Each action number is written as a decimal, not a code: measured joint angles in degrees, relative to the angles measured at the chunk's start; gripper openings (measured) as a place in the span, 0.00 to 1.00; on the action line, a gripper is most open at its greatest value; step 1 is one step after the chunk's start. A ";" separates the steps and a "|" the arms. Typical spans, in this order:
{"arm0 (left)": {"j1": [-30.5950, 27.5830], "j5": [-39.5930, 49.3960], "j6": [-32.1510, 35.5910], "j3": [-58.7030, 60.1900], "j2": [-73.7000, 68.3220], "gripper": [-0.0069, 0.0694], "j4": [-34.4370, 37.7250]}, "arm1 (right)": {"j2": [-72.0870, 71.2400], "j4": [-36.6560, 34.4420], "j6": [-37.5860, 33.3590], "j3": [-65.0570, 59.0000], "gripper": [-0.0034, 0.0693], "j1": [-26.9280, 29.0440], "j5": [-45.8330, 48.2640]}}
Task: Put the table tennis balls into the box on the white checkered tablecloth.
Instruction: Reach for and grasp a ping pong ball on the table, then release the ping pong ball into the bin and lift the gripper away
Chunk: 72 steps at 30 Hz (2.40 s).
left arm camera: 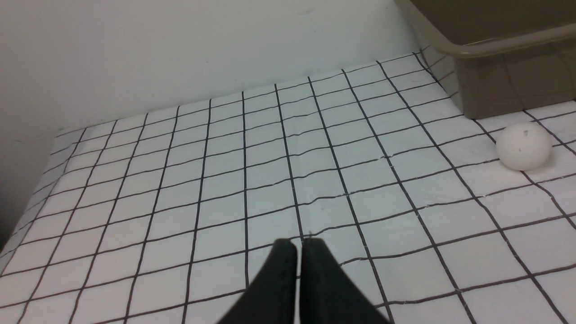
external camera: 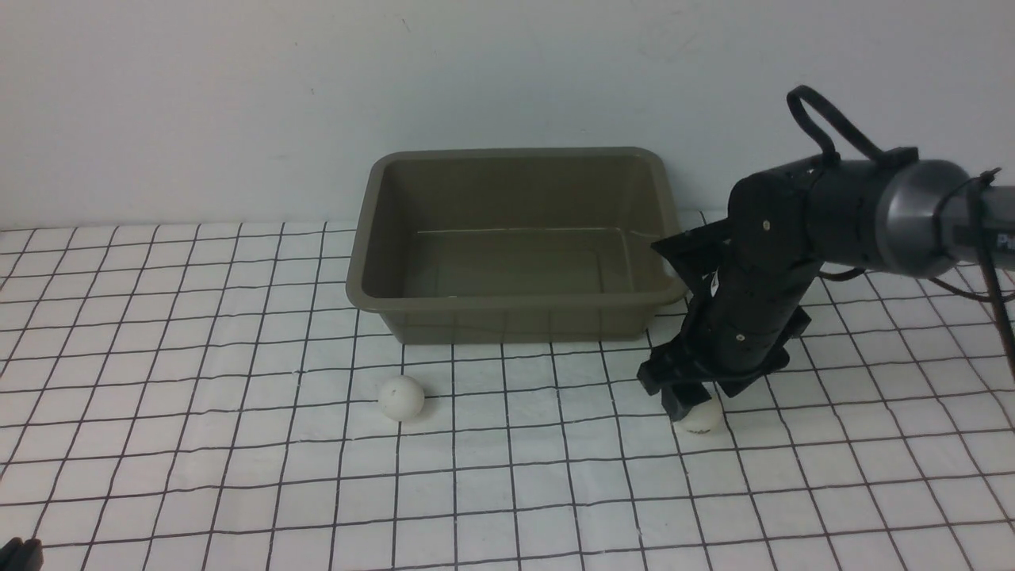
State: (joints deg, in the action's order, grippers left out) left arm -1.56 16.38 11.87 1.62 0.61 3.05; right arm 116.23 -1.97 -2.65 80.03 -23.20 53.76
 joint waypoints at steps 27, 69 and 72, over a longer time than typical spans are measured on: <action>0.00 0.00 0.00 0.00 0.00 0.09 0.00 | -5.02 26.69 14.51 1.46 0.54 0.00 8.97; 0.00 0.00 0.00 0.00 0.00 0.09 0.00 | 3.35 -11.14 -11.73 20.11 0.73 0.00 -9.79; 0.00 0.00 0.00 0.00 0.00 0.09 0.00 | 2.59 -11.07 -11.73 20.11 0.73 0.00 -8.33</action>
State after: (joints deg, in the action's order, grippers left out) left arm -1.56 16.38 11.87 1.62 0.61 3.05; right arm 118.82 -13.04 -14.39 100.13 -23.20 45.42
